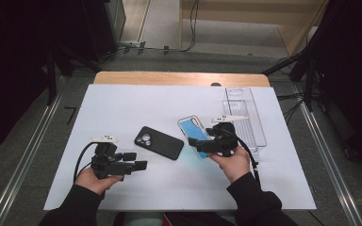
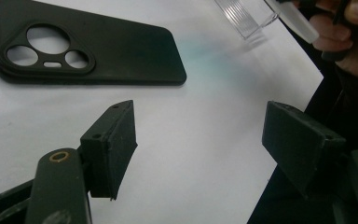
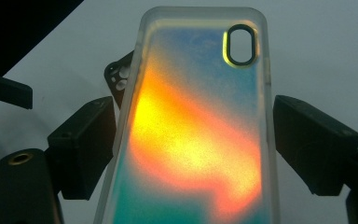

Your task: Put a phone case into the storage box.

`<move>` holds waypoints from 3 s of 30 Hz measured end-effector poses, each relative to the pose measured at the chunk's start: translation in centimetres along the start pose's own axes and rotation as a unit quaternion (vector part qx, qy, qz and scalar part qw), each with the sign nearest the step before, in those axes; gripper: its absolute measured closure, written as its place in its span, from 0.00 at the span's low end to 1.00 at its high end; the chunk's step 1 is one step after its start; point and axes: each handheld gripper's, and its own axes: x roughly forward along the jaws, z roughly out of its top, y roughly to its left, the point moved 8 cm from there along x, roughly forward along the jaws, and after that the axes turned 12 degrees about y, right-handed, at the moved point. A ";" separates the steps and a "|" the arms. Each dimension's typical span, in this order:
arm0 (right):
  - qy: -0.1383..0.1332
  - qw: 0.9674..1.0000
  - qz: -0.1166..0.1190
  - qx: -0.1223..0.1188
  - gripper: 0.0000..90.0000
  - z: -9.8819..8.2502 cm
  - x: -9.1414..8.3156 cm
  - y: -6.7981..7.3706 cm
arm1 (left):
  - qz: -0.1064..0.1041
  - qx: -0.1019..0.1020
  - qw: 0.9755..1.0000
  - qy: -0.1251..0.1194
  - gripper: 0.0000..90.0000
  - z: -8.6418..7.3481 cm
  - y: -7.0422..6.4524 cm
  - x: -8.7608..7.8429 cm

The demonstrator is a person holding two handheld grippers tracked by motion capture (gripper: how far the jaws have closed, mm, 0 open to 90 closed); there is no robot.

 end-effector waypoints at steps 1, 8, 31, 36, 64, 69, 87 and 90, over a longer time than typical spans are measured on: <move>0.001 1.000 0.000 0.000 0.16 -0.1 0.0 0.1 | -0.001 -0.001 1.000 -0.001 0.29 0.2 -0.1 0.0; -0.003 1.000 0.000 0.001 0.16 -0.6 0.8 0.7 | 0.026 0.007 1.000 0.004 0.29 1.6 -0.1 0.3; -0.041 0.999 0.015 0.020 0.16 -0.7 3.1 3.4 | 0.019 -0.020 1.000 -0.013 0.29 4.9 -0.7 0.4; -0.048 0.998 0.023 0.031 0.16 -0.8 4.0 4.0 | 0.031 -0.030 0.999 -0.016 0.29 5.6 -0.8 0.5; -0.092 0.991 0.070 0.063 0.16 -0.1 6.7 6.3 | 0.096 -0.123 0.987 -0.047 0.42 9.0 2.3 2.6; -0.100 0.990 0.077 0.066 0.16 0.0 6.9 6.7 | 0.064 -0.142 0.987 -0.041 0.58 9.1 2.2 3.4; -0.098 0.991 0.078 0.048 0.16 -0.3 7.6 7.2 | -0.006 -0.161 0.985 -0.055 0.88 9.2 1.5 3.6; -0.096 0.992 0.068 0.042 0.18 -0.3 7.6 7.2 | -0.005 -0.161 0.985 -0.055 0.90 9.3 1.4 3.5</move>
